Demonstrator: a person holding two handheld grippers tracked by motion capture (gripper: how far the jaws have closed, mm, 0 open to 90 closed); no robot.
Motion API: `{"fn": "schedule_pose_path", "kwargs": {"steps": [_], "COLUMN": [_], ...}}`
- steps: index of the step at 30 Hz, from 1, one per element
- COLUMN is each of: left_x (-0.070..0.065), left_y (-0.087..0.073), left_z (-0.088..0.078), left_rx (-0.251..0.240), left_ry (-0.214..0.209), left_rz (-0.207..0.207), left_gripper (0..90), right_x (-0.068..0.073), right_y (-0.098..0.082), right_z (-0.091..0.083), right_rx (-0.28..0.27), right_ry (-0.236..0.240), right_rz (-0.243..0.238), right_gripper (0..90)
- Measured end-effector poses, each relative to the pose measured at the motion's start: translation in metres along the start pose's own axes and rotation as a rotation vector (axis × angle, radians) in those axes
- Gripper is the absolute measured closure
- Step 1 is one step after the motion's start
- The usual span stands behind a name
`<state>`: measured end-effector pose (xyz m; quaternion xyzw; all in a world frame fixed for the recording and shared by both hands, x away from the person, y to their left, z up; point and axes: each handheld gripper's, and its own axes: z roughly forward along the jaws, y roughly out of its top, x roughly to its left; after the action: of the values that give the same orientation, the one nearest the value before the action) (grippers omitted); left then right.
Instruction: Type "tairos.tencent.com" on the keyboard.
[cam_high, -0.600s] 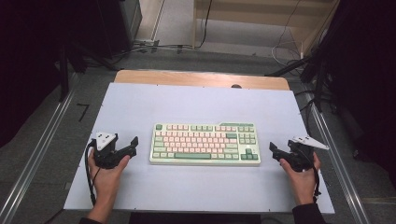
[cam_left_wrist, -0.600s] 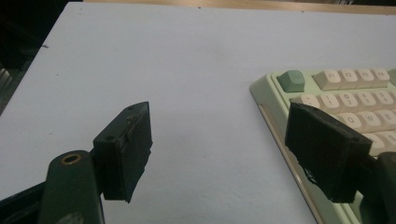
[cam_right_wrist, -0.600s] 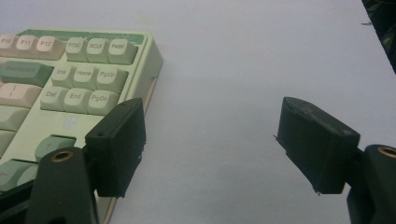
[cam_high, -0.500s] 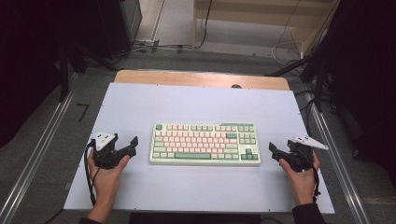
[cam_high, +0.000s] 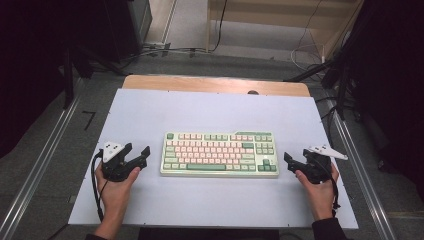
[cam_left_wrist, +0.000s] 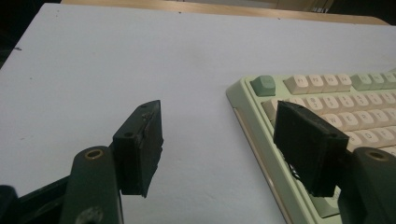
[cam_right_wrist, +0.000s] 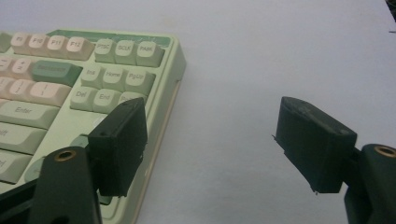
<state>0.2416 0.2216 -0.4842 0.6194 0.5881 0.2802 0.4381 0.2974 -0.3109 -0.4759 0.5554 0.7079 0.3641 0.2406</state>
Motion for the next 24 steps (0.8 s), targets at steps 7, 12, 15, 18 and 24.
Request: {"fn": "schedule_pose_path", "kwargs": {"steps": [7,12,15,18,24], "left_x": [-0.002,-0.007,-0.011,-0.015,-0.022], "left_y": [0.000,0.000,0.000,0.000,0.001], "left_z": [0.000,0.001,0.001,0.001,0.002], "left_rx": [-0.002,0.007,0.008,0.012,0.011], "left_ry": [-0.003,-0.016,-0.028,-0.044,-0.072], "left_rz": [-0.005,0.003,0.007,0.011,0.014], "left_gripper": [33.1,30.8,30.8,30.9,31.9], "right_x": [0.005,0.009,0.012,0.016,0.030], "right_y": [0.001,0.002,0.002,0.003,0.007], "right_z": [0.001,0.000,0.000,0.001,0.003], "right_rx": [0.001,-0.002,-0.005,-0.006,-0.008], "right_ry": [0.013,0.018,0.033,0.054,0.091], "right_rz": [-0.009,-0.014,-0.011,-0.005,-0.038], "right_gripper": [23.4,23.5,23.6,23.6,24.4]}}
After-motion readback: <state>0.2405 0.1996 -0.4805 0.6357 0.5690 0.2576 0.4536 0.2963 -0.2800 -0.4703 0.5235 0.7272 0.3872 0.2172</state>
